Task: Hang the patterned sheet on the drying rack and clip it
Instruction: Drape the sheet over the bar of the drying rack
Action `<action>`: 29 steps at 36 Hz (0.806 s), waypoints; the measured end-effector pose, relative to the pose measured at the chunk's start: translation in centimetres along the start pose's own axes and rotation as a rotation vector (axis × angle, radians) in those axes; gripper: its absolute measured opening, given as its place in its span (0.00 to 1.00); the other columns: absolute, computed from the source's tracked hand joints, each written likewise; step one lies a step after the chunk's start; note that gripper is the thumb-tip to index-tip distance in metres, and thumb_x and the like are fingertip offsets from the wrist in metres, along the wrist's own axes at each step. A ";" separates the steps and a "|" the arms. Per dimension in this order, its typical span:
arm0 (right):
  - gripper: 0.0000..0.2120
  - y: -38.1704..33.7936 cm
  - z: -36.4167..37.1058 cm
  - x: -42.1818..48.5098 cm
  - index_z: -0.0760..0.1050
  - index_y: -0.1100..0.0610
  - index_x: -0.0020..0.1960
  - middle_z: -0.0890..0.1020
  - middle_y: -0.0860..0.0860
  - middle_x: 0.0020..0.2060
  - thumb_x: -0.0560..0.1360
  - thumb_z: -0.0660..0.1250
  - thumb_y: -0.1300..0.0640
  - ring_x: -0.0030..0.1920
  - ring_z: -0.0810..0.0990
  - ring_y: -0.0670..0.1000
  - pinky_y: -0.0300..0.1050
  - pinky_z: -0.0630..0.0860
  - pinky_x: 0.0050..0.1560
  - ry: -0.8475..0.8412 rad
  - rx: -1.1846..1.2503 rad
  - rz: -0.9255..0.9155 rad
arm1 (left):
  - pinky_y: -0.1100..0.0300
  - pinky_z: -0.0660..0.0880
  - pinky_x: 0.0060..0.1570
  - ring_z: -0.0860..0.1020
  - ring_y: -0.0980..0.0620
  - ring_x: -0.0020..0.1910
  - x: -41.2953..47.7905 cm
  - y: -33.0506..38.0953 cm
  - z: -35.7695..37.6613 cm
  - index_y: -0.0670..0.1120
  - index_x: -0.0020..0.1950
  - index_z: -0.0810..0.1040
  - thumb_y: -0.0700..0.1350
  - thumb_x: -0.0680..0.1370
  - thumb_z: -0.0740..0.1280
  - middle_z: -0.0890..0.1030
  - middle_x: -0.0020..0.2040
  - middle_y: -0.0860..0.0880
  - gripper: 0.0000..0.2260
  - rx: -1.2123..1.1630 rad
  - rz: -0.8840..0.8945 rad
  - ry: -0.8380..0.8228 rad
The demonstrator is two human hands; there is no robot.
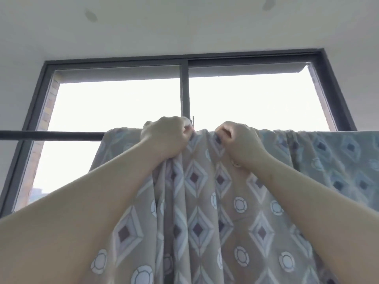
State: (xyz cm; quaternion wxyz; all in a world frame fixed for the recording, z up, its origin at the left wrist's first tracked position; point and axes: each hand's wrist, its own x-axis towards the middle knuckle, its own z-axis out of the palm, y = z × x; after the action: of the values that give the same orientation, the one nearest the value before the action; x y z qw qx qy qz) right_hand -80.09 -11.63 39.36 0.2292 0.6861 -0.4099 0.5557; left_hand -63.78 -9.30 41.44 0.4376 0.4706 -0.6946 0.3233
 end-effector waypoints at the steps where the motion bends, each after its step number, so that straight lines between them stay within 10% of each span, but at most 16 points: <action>1: 0.14 0.1 0.1 0.1 0.69 0.45 0.35 0.81 0.47 0.39 0.78 0.56 0.55 0.44 0.76 0.51 0.52 0.72 0.55 0.027 0.017 0.008 | 0.52 0.65 0.59 0.74 0.50 0.52 0.1 -0.3 0.2 0.52 0.56 0.77 0.47 0.80 0.55 0.81 0.54 0.52 0.12 0.029 0.004 0.009; 11: 0.07 0.6 0.4 0.4 0.69 0.57 0.46 0.75 0.53 0.38 0.77 0.53 0.60 0.47 0.70 0.56 0.48 0.64 0.52 0.108 -0.105 0.150 | 0.52 0.68 0.58 0.75 0.51 0.50 -1.3 -3.5 -0.5 0.50 0.54 0.75 0.46 0.80 0.56 0.79 0.46 0.53 0.10 -0.053 -0.073 0.065; 17: 0.11 -4.3 3.1 0.2 0.72 0.51 0.57 0.80 0.48 0.48 0.79 0.54 0.50 0.55 0.71 0.50 0.47 0.62 0.58 -0.036 0.007 -0.066 | 0.55 0.68 0.53 0.74 0.49 0.51 -1.2 -4.6 -1.1 0.50 0.50 0.75 0.45 0.80 0.53 0.80 0.50 0.51 0.11 -0.152 -0.137 0.095; 22: 0.07 -5.0 4.5 0.6 0.74 0.50 0.45 0.74 0.43 0.31 0.78 0.58 0.50 0.45 0.73 0.50 0.47 0.65 0.55 0.016 0.098 -0.077 | 0.49 0.57 0.68 0.72 0.49 0.57 -2.5 -5.8 -1.3 0.54 0.59 0.73 0.50 0.77 0.56 0.80 0.49 0.52 0.12 0.010 -0.120 0.022; 29: 0.09 -5.4 4.6 0.4 0.71 0.53 0.45 0.77 0.48 0.35 0.79 0.55 0.53 0.46 0.70 0.51 0.44 0.57 0.50 0.064 0.052 -0.062 | 0.54 0.64 0.51 0.74 0.45 0.47 -2.5 -6.5 -1.5 0.46 0.57 0.72 0.42 0.76 0.57 0.79 0.45 0.48 0.11 0.213 -0.023 0.090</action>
State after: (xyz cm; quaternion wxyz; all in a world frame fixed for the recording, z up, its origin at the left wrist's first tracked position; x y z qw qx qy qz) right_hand -73.04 -12.32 39.24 0.2413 0.6859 -0.3662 0.5807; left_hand -56.80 -9.30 40.00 0.4197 0.5075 -0.6304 0.4110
